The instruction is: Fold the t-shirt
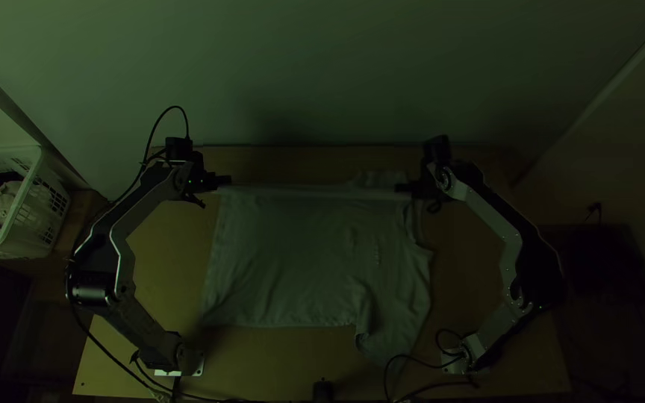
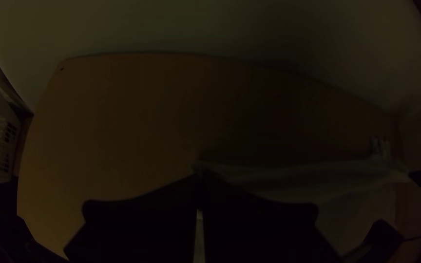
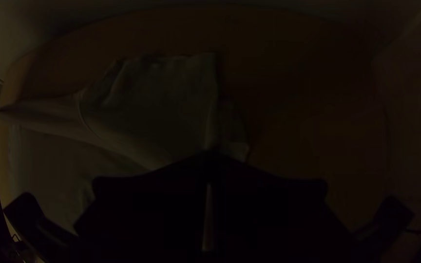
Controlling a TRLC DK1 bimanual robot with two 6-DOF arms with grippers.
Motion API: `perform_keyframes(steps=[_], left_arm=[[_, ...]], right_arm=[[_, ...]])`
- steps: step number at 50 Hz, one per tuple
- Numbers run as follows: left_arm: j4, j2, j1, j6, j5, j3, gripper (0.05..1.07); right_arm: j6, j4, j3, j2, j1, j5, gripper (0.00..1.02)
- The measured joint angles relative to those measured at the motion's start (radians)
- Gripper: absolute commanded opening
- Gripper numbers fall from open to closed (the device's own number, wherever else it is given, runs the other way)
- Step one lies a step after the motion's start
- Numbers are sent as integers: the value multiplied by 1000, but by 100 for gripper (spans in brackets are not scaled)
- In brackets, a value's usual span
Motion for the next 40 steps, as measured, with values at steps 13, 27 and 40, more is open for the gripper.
perform_keyframes(steps=[13, 27, 40], left_arm=[[83, -121, 0, 1, 0, -197, 8], [149, -208, 0, 32, 0, -356, 27], [132, -225, 0, 45, 0, -386, 91]], right_arm=[[3, 44, -195, -124, 23, 7, 2], [8, 96, -336, -188, 41, 22, 47], [20, 72, -381, -190, 41, 56, 96]])
